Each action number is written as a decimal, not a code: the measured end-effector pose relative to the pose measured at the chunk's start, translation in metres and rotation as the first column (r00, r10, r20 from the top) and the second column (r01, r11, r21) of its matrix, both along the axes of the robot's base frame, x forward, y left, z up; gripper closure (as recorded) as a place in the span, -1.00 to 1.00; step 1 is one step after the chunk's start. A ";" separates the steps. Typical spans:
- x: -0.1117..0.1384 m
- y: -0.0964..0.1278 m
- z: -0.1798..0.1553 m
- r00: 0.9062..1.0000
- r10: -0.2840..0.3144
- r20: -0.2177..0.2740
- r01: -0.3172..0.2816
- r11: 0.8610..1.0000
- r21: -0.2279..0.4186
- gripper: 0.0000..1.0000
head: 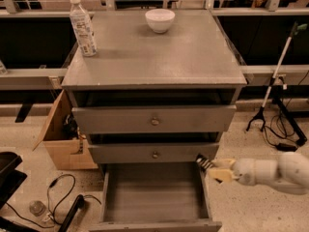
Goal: Place rxbar chocolate into bottom drawer
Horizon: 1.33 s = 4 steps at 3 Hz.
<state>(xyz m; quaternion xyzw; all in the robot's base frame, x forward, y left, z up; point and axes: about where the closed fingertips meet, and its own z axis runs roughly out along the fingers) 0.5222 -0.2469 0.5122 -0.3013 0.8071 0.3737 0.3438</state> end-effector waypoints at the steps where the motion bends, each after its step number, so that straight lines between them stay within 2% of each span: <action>1: -0.018 0.049 -0.088 0.989 0.144 -0.034 -0.146 0.988 -0.051 1.00; 2: -0.017 0.089 -0.153 0.972 0.226 -0.058 -0.229 0.972 -0.052 1.00; 3: -0.017 0.089 -0.153 0.972 0.226 -0.058 -0.229 0.972 -0.052 1.00; 4: 0.005 0.119 -0.177 0.968 0.241 -0.072 -0.244 0.969 -0.040 1.00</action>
Offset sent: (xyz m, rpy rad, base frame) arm -0.0078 0.1133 -0.2073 -0.0824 0.0528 0.2942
